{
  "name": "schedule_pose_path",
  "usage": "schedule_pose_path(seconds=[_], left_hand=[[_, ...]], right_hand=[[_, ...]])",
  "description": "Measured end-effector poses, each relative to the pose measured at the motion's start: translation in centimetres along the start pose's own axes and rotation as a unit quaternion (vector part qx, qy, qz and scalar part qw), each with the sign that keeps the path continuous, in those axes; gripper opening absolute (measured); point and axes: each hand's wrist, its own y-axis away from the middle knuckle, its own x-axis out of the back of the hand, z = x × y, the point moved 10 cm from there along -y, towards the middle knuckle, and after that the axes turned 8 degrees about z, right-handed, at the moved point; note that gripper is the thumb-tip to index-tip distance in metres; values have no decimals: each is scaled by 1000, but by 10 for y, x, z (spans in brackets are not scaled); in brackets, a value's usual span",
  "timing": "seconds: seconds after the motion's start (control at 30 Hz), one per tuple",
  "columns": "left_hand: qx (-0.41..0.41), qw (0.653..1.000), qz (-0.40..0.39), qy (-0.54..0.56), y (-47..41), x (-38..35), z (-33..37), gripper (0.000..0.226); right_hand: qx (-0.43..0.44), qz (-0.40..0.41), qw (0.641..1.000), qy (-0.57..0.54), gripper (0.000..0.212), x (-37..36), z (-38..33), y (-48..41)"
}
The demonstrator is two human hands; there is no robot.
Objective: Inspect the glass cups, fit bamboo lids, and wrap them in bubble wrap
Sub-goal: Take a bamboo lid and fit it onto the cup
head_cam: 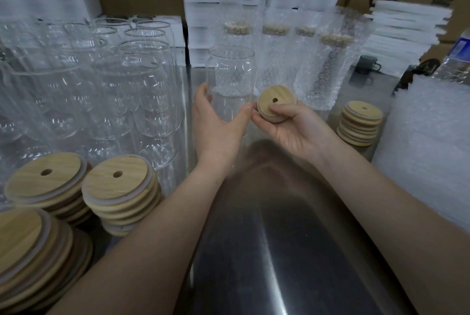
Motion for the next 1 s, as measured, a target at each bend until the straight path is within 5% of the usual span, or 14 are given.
schedule_pose_path(seconds=[0.27, 0.47, 0.67, 1.0], left_hand=[[0, 1000, 5, -1, 0, 0, 0, 89], [2, 1000, -26, -4, 2, -5, 0, 103], [4, 1000, -19, 9, 2, -1, 2, 103], [-165, 975, 10, -150, 16, 5, 37, 93]], right_hand=[[15, 31, 999, -3, 30, 9, -5, -3], [55, 23, 998, 17, 48, 6, -20, 0], [183, 42, 981, 39, 34, 0, -47, 10], [396, 48, 899, 179, 26, -23, -82, 48]])
